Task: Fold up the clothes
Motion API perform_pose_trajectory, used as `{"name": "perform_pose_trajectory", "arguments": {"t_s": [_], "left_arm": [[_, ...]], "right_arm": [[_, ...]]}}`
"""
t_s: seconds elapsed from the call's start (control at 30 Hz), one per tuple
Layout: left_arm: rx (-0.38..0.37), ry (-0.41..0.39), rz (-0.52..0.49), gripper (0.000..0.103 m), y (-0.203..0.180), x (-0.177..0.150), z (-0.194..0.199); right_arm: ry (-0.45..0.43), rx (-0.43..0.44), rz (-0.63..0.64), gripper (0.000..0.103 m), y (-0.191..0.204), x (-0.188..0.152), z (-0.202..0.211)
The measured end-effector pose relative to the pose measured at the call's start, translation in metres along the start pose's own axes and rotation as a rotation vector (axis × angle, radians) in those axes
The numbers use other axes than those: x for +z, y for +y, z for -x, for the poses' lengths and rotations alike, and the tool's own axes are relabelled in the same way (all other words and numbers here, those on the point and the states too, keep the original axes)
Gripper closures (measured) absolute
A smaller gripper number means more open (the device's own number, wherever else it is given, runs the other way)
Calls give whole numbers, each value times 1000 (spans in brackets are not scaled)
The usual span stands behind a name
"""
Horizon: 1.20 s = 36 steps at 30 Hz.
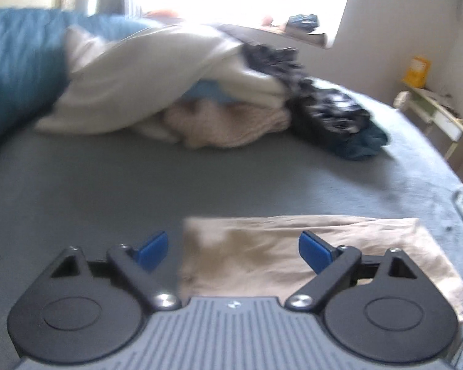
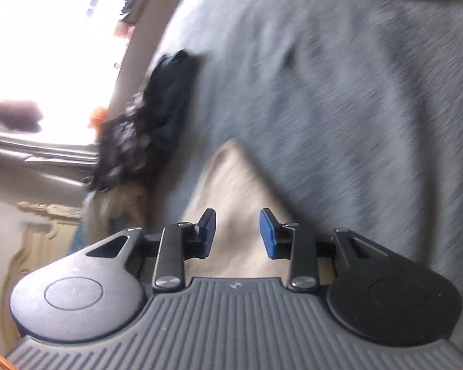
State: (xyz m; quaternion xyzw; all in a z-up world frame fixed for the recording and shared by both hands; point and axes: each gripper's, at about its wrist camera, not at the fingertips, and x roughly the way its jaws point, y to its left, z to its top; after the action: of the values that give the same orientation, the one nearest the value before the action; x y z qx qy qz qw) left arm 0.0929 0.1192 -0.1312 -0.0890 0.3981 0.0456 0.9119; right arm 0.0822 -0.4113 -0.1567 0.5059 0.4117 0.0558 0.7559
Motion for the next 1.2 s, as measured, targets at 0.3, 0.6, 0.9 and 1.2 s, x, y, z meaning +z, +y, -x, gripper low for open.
{"name": "perform_pose_trajectory", "arguments": {"t_s": [0.3,0.6,0.9,1.2], "left_arm": [[-8,12,-139,41,-30,-8,-42],[-42,32,-113,60,-15,-17,-79],[-64,15,-114,60,-10,-22,-77],[-75,71,-157,47,-17,-12,-79]], "right_arm": [[126,-127,533,74,104,-69,-85],[82,-305,942,77,129,-91,-175],[24,-298,924,79,150,-77,-190],[18,-299,578,79,143,-48,-216]]}}
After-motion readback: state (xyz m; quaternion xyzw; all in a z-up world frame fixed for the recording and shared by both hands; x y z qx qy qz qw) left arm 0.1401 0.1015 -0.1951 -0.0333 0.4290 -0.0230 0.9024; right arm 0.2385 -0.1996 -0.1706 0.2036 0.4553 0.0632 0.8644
